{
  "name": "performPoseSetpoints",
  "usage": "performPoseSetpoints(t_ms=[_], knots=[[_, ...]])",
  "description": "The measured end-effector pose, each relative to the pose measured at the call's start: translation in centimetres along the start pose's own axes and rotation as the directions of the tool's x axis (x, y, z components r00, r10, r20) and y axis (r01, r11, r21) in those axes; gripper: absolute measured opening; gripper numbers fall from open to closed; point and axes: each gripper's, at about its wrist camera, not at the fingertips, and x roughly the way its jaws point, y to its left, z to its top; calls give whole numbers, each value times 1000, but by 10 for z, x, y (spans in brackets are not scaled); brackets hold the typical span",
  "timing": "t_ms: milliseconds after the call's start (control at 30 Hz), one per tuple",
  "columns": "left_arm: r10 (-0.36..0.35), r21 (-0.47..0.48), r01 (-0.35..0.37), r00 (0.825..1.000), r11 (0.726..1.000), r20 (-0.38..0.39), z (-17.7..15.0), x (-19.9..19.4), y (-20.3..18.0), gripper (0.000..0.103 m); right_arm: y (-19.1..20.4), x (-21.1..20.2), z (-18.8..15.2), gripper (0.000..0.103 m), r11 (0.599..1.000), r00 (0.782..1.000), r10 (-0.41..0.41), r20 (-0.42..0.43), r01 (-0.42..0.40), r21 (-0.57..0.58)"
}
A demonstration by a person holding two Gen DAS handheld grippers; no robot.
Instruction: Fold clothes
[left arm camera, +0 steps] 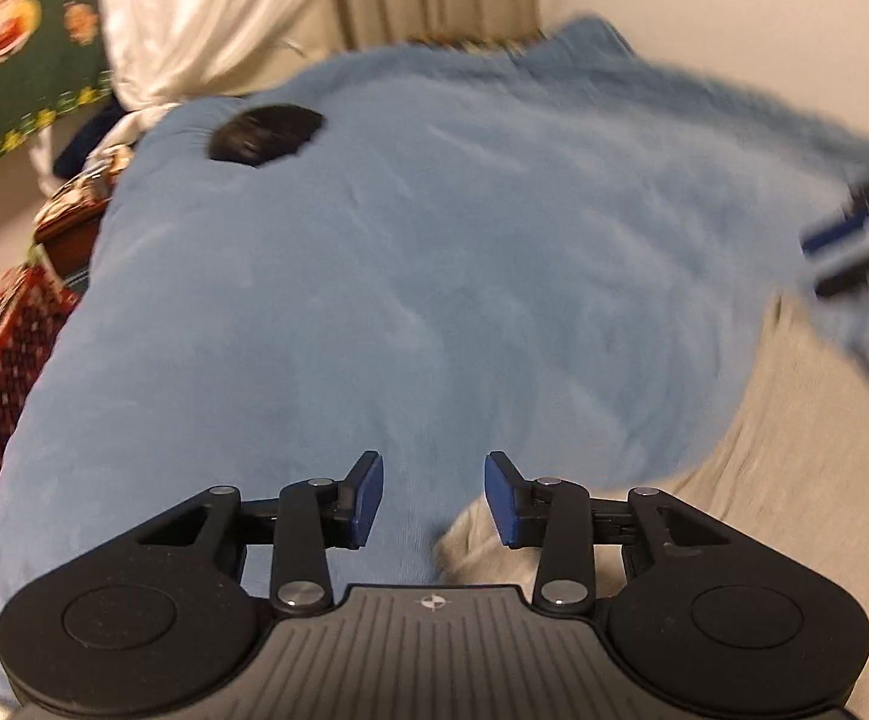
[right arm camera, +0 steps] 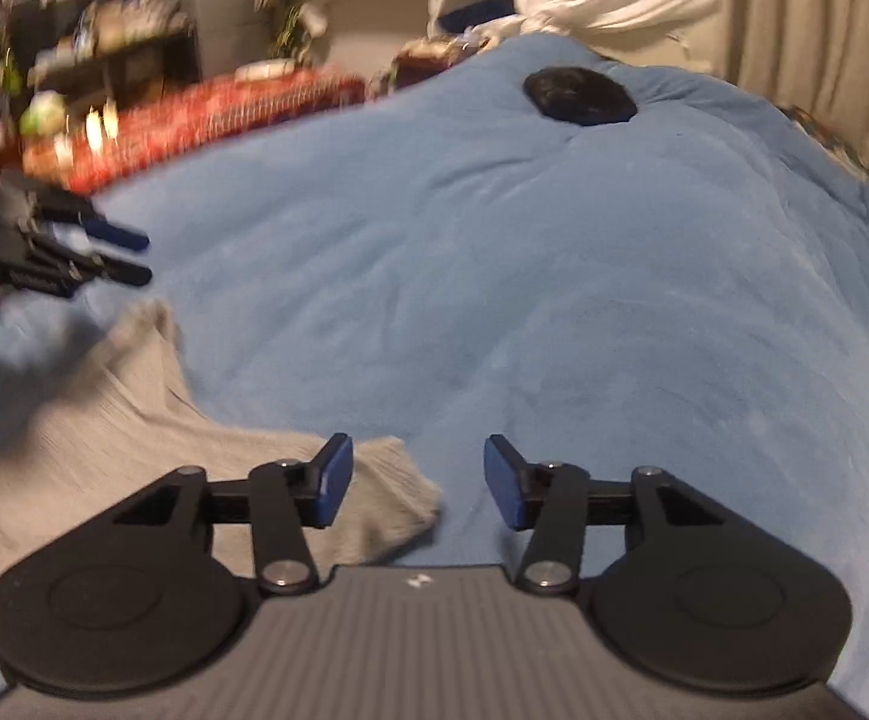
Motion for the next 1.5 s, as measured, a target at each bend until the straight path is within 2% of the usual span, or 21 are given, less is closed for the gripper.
performPoseSetpoints(t_ms=[100, 167, 200, 233, 300, 400, 533, 600, 700, 767, 800, 833, 900, 967, 1067, 1133, 1233, 1267, 1367, 1433, 1500], knots=[[-50, -82, 52, 998, 995, 30, 3, -26, -6, 35, 10, -23, -6, 61, 995, 999, 26, 44, -31, 97], [-72, -124, 75, 997, 989, 30, -2, -40, -16, 28, 20, -27, -18, 58, 987, 997, 43, 57, -51, 153], [-88, -145, 90, 996, 985, 24, -6, -45, -23, 17, 25, -26, -24, 43, 982, 997, 50, 60, -60, 177], [-108, -160, 109, 994, 981, 19, -13, -49, -31, 12, 31, -24, -31, 28, 977, 996, 56, 62, -68, 201], [-147, -180, 147, 989, 973, 10, -28, -52, -47, 9, 44, -19, -45, 17, 974, 997, 43, 62, -55, 219], [-169, -197, 163, 986, 967, -12, -50, -42, -66, 8, 51, 1, -54, 17, 970, 998, 9, 58, -23, 242], [-112, -203, 93, 990, 975, -85, -66, -7, -73, 5, 26, 38, -45, 17, 964, 997, -67, 35, 56, 259], [-98, -214, 79, 992, 974, -83, -72, -1, -70, 5, 6, 54, -37, 14, 954, 995, -94, 26, 83, 287], [-93, -226, 74, 993, 971, -76, -70, -1, -67, 5, -14, 72, -29, 12, 940, 996, -86, 11, 78, 333], [-92, -241, 73, 993, 968, -69, -65, -4, -65, 5, -21, 75, -23, 13, 930, 996, -87, 14, 76, 359], [-92, -251, 73, 994, 965, -66, -62, -5, -63, 5, -21, 71, -20, 19, 928, 995, -97, 23, 82, 364], [-94, -262, 73, 993, 962, -65, -60, -8, -61, 5, -21, 68, -16, 19, 925, 994, -108, 32, 89, 369], [-98, -284, 75, 993, 956, -66, -57, -13, -57, 6, -12, 51, -13, 19, 929, 994, -99, 49, 75, 364], [-100, -303, 77, 993, 950, -61, -53, -22, -56, 6, 3, 34, -13, 25, 937, 996, -77, 55, 54, 344], [-160, -349, 136, 986, 927, -42, -49, -39, -59, 11, 37, 13, -26, 28, 957, 999, -19, 31, 9, 289], [-228, -388, 197, 973, 900, -35, -53, -50, -66, 32, 64, 8, -38, 28, 962, 999, 34, 8, -35, 272], [-320, -419, 275, 946, 865, -41, -64, -62, -81, 34, 102, -1, -64, 29, 961, 997, 79, -4, -75, 266], [-327, -410, 280, 944, 868, -48, -68, -64, -85, 34, 114, -5, -74, 29, 964, 997, 81, -12, -76, 254], [-294, -359, 244, 952, 901, -90, -85, -66, -101, 34, 144, -11, -105, 30, 980, 999, 30, -32, -23, 196], [-279, -351, 224, 953, 909, -116, -100, -65, -107, 34, 153, -13, -126, 30, 981, 1000, 2, -28, 4, 195], [-233, -309, 185, 964, 933, -126, -116, -67, -115, 33, 162, -23, -146, 30, 984, 1000, -28, -7, 29, 176]])
